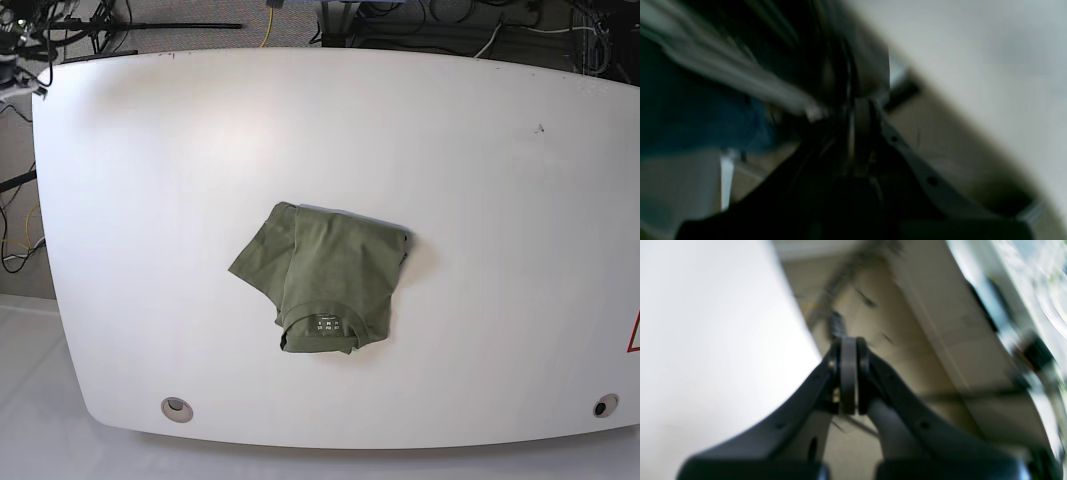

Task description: Fold the T-shirt properly

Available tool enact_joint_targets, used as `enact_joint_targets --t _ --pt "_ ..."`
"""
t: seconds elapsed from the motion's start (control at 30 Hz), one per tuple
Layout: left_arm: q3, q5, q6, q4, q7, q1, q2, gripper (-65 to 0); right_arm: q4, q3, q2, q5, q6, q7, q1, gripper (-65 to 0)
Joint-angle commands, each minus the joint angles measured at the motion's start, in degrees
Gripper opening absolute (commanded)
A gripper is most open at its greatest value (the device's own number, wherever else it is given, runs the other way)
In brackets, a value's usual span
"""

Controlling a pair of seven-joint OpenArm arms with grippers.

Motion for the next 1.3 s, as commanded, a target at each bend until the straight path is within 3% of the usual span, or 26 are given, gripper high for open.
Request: enact_joint_targets --t 0.0,0.37,0.57,0.93,1.27 --pt "-0.42 2.41 0.22 -2.71 -1.21 0.61 -1.07 -65.0 0.42 2.36 -1.31 -3.04 0.73 1.02 0.21 -65.0" --pt "-0.42 12.35 0.14 -18.27 -1.82 1.49 -3.0 -65.0 -5.82 11.33 -6.58 -12.09 0.82 2.96 0.21 -65.0" --pt "-0.42 15.34 0.14 -24.86 -7.89 2.46 -3.27 -65.0 -13.73 13.65 -8.43 -16.31 0.82 6.56 0.03 -65.0" --pt "1.81 25.53 0.14 -38.75 -21.25 3.16 -3.36 -65.0 -34.92 13.65 -7.46 -25.81 0.91 14.3 -0.05 -65.0" --pt "14.64 38.1 0.49 -54.4 -35.32 2.72 -3.36 -65.0 -63.93 13.65 -1.75 -35.48 0.91 25.46 1.09 -65.0"
